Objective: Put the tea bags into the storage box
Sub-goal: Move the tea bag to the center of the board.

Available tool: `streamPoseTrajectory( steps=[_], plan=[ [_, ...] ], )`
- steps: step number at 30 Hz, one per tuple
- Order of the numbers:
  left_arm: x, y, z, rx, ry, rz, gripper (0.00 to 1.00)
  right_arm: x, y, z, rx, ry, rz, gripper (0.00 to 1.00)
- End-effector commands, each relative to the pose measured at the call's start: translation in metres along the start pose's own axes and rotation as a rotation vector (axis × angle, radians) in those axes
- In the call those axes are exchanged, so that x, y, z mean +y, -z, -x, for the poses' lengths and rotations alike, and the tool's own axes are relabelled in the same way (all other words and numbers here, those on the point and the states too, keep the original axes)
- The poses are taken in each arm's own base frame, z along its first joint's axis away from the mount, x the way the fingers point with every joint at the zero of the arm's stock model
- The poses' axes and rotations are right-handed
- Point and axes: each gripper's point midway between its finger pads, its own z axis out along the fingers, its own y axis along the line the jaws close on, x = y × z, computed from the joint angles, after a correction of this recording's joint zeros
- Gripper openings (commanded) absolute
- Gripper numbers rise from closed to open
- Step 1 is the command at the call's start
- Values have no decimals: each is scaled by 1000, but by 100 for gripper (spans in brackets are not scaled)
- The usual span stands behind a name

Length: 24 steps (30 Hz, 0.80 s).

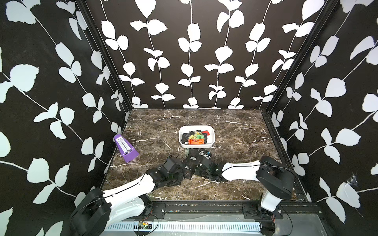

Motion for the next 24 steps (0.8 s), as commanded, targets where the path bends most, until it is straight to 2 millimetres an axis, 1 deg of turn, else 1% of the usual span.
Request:
streamPoseTrajectory(
  steps=[1, 3, 4, 6, 10, 11, 15, 18, 21, 22, 24],
  plan=[
    [-11, 12, 6, -19, -11, -22, 0, 1, 21, 4, -34, 49, -11, 0],
    [-13, 15, 10, -33, -20, -15, 0, -4, 26, 3, -41, 44, -13, 0],
    [-12, 16, 12, -41, -27, -4, 0, -3, 32, 5, -50, 38, 0, 0],
    [-9, 15, 17, -59, -41, 28, 0, -8, 35, 4, -53, 32, -3, 0],
    [-6, 8, 32, -94, -91, 102, 0, -13, 35, 2, -54, 27, -7, 0],
    [-8, 5, 35, -89, -99, 105, 0, -13, 34, 3, -54, 26, -5, 0],
    [-13, -6, 45, -84, -128, 142, 0, -12, 28, -1, -39, 26, -1, 7],
    [-11, -12, 55, -96, -126, 150, 0, -13, 23, -3, -32, 18, 1, 13],
    [-5, -16, 64, -103, -120, 171, 0, -9, 22, -4, -28, 13, 12, 18],
    [-3, -18, 66, -100, -119, 180, 0, -8, 22, -4, -27, 11, 16, 19],
    [-3, -24, 64, -80, -124, 182, 0, -13, 15, -7, -18, 14, -5, 21]
  ],
)
